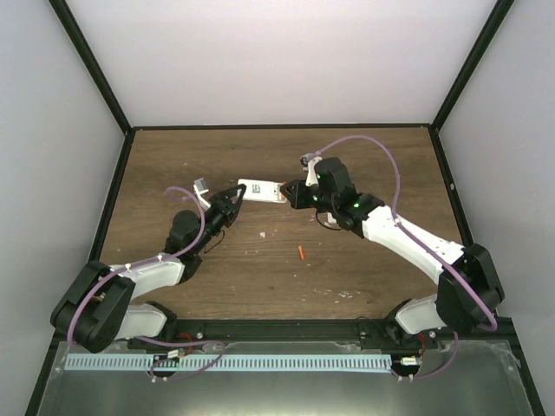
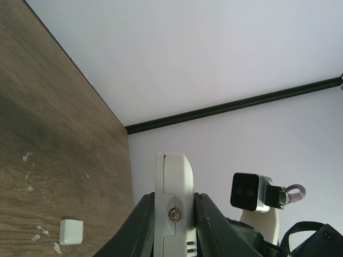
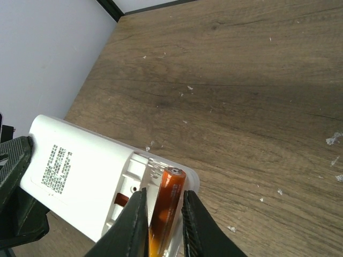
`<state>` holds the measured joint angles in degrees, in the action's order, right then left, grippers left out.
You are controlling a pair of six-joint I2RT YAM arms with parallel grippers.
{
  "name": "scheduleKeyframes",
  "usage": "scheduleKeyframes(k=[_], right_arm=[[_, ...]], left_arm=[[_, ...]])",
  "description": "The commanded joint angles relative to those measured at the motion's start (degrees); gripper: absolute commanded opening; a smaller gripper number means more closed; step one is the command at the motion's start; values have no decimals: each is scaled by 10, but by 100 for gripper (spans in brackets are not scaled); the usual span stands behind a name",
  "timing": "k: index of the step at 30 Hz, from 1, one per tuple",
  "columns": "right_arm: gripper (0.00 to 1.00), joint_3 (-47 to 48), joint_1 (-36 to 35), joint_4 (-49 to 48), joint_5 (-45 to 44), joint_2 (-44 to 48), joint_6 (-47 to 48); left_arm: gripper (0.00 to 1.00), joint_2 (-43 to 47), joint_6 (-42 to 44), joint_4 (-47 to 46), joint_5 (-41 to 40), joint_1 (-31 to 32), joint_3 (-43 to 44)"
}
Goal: Load the batteries into the remote control
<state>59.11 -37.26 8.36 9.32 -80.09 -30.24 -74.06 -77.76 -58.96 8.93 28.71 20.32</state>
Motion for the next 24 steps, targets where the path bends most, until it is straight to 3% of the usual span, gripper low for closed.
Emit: scheduleKeyframes(k=[1,13,24], right_arm=[[12,23,3,5,1,-1,11],[19,38,3,-13,34,-6,25],[37,38,16,7,-13,34,26]], left_arm=[[0,14,-2,-30,-10,2,-5],[0,12,0,-33,-14,2,-8],[0,12,-2,-40,-18,2,-10]])
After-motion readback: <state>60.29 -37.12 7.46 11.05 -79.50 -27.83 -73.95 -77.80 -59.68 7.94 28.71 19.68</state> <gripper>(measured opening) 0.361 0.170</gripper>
